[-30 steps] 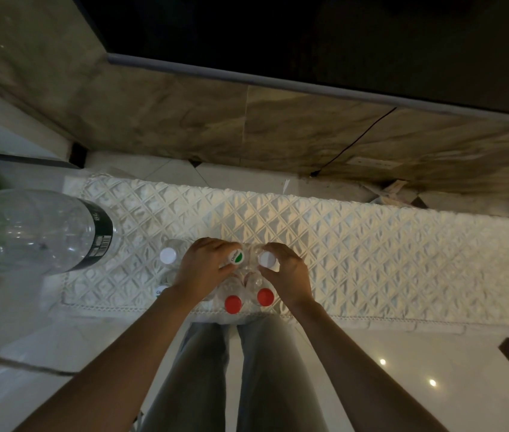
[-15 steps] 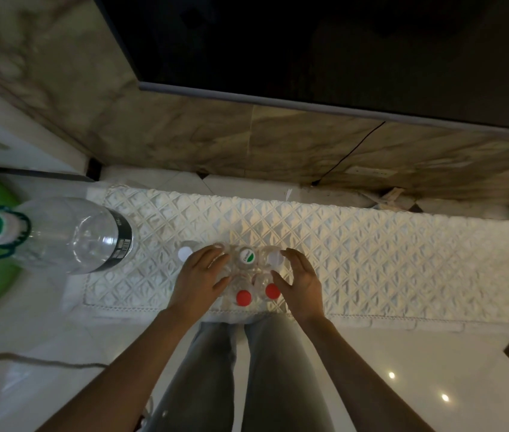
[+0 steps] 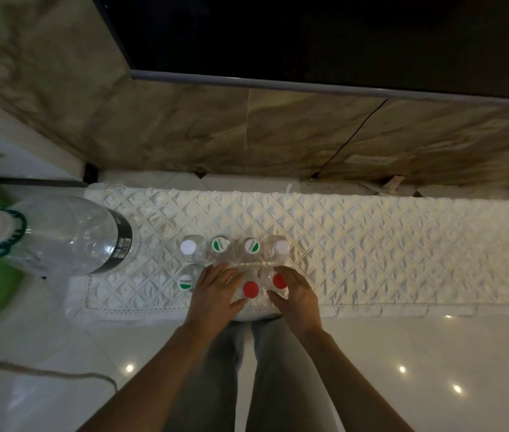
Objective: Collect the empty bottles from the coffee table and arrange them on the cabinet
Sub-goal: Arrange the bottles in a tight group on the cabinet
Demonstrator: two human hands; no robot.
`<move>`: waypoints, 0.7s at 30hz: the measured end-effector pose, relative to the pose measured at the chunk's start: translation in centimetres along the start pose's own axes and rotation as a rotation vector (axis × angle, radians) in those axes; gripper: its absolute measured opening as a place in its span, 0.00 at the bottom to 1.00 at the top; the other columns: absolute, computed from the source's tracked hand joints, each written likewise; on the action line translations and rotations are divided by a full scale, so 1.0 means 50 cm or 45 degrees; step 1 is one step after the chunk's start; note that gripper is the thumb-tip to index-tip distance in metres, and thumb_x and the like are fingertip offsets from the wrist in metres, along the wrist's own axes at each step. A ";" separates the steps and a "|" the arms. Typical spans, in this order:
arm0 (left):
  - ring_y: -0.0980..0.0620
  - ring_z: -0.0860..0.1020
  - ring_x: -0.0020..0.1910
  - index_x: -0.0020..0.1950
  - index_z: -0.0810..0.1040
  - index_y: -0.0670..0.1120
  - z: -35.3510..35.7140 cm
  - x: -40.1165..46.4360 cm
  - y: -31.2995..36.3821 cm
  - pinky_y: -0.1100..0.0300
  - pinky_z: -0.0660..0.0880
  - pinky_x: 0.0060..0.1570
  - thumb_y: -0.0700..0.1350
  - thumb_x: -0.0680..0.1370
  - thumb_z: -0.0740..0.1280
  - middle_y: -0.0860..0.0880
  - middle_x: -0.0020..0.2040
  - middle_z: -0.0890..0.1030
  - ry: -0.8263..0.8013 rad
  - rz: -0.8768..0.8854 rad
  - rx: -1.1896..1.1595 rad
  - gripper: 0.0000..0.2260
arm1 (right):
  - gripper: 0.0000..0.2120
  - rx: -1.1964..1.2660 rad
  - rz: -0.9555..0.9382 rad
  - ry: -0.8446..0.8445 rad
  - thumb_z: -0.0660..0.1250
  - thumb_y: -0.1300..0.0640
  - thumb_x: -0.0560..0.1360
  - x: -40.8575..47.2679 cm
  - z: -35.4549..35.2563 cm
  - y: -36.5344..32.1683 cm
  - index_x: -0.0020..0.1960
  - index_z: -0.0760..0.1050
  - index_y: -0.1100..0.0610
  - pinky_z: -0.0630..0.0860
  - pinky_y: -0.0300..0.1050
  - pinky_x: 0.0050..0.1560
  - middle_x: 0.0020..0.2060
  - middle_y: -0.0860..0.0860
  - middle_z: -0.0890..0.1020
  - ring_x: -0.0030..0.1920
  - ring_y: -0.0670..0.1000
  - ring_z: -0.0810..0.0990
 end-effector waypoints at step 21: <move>0.49 0.82 0.44 0.45 0.83 0.47 0.024 0.037 0.011 0.44 0.72 0.60 0.48 0.63 0.79 0.51 0.42 0.85 -0.017 0.000 0.078 0.13 | 0.21 -0.006 0.089 -0.087 0.74 0.57 0.67 0.018 0.005 0.026 0.60 0.78 0.55 0.68 0.35 0.55 0.57 0.51 0.81 0.55 0.51 0.79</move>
Point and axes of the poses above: each hand's wrist, its own x-axis towards the middle knuckle, its own z-axis out of the palm, y = z × x, the point moved 7 cm from there along x, towards the middle knuckle
